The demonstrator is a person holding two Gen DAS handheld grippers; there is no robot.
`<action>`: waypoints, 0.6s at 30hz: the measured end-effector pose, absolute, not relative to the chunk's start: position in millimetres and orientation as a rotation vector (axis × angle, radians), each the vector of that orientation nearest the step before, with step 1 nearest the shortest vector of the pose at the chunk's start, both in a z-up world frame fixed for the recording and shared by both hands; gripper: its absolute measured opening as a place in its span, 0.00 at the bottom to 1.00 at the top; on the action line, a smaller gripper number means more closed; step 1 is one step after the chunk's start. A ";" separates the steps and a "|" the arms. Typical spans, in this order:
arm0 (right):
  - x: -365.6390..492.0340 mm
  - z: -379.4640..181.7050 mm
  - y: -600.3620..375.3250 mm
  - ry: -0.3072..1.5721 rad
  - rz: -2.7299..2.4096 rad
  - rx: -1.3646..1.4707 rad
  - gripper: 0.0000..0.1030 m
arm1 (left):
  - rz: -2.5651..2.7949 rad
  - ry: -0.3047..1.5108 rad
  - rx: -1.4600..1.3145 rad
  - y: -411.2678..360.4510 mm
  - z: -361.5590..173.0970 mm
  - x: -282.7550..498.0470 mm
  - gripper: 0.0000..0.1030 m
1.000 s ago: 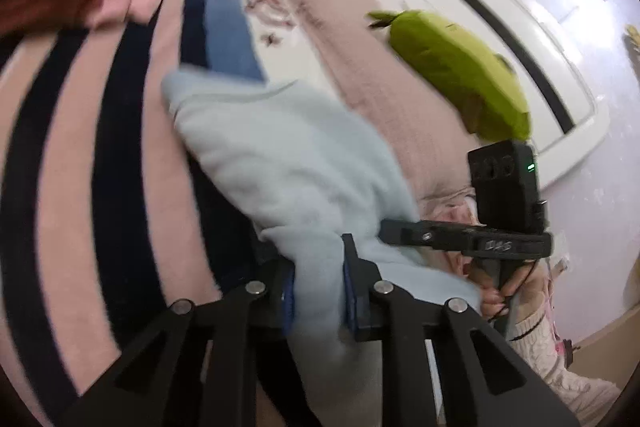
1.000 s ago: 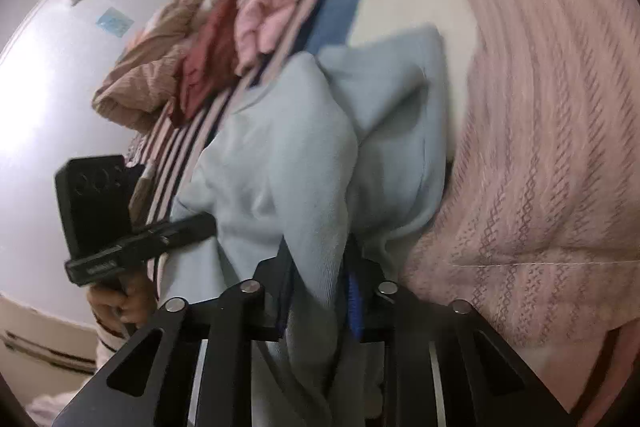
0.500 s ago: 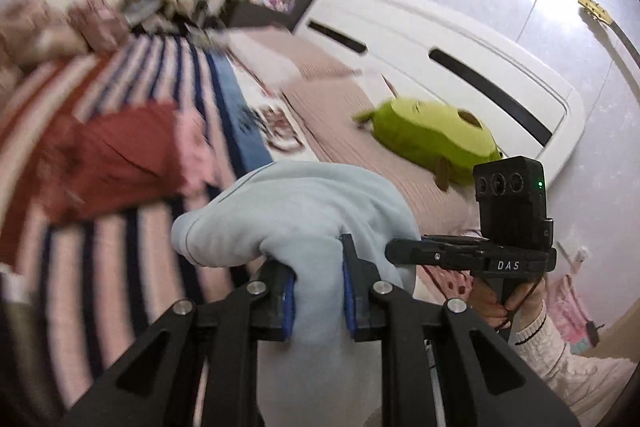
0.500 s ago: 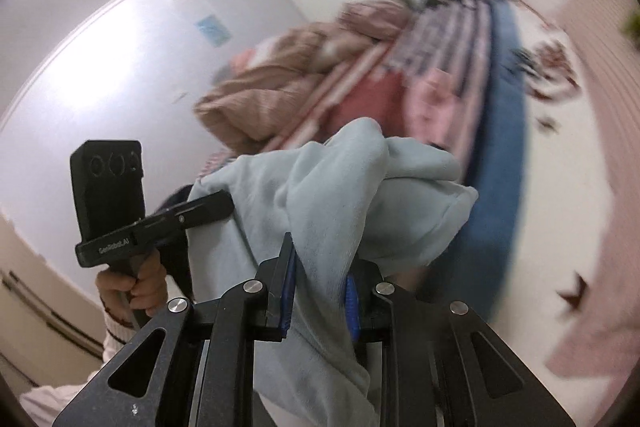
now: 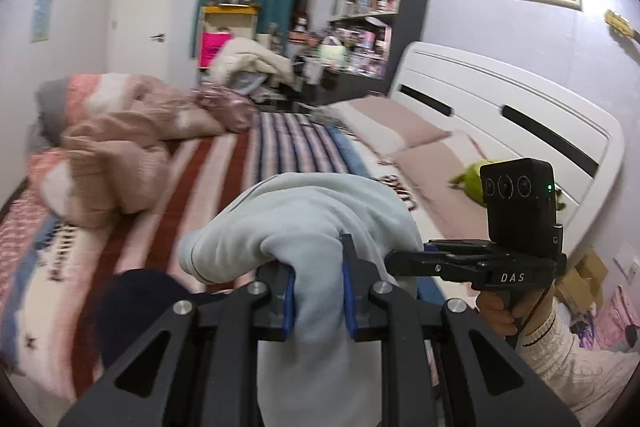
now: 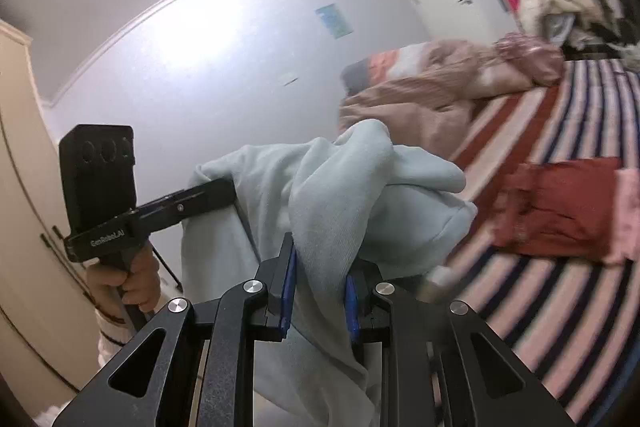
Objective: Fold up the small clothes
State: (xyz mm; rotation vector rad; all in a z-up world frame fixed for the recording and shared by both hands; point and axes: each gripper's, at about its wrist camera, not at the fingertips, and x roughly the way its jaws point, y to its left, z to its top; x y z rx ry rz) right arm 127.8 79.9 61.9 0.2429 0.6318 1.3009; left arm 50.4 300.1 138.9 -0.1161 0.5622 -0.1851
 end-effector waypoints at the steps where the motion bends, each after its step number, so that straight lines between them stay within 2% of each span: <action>1: 124.9 65.9 99.1 0.641 1.326 0.237 0.15 | -0.154 0.568 -0.121 315.5 143.3 45.1 0.15; 4: 117.8 68.6 142.1 0.665 1.363 0.203 0.15 | -0.088 0.587 -0.131 355.4 144.4 37.2 0.16; 7: 119.5 56.6 191.2 0.766 1.368 0.156 0.14 | -0.020 0.663 -0.208 408.3 122.8 46.0 0.17; 11: 130.4 27.3 246.7 0.867 1.314 0.077 0.14 | 0.077 0.785 -0.316 470.8 60.8 70.9 0.19; 18: 155.9 -25.0 284.2 0.968 1.216 0.009 0.14 | 0.097 0.857 -0.429 517.0 -12.1 93.2 0.34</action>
